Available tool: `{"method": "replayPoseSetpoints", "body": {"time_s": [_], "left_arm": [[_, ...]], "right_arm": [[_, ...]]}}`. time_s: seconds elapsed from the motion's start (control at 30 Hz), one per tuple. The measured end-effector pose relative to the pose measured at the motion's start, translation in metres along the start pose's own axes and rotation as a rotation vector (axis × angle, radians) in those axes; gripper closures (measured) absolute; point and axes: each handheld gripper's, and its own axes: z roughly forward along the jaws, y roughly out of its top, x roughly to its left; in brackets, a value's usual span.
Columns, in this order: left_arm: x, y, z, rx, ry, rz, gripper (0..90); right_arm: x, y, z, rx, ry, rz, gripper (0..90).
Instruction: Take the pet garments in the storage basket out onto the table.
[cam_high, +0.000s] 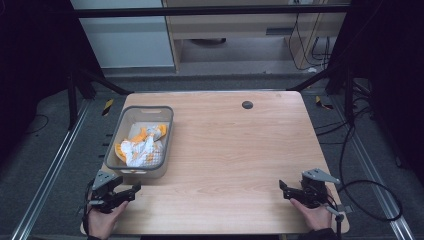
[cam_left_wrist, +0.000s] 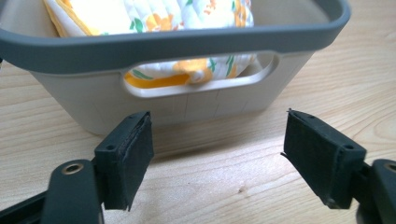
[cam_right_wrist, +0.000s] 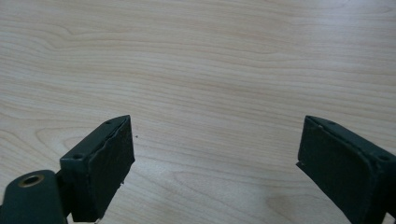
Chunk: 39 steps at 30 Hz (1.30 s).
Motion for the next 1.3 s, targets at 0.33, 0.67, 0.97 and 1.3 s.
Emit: {"method": "replayPoseSetpoints", "body": {"time_s": [0.33,0.67,0.97,1.3], "left_arm": [[0.001,0.004,-0.01,-0.051,-0.02,-0.045,26.6],[-0.001,0.01,-0.018,-0.093,-0.042,-0.056,26.7],[-0.004,0.017,-0.024,-0.12,-0.044,-0.049,26.7],[-0.004,0.03,-0.03,-0.15,-0.041,-0.03,26.4]], "right_arm": [[0.001,0.001,-0.004,-0.029,-0.001,0.006,12.3],[0.001,0.001,-0.006,-0.051,-0.002,-0.004,12.7],[0.002,0.001,-0.006,-0.053,0.01,-0.015,13.7],[0.002,0.0,-0.004,-0.036,0.014,-0.024,13.8]]}}
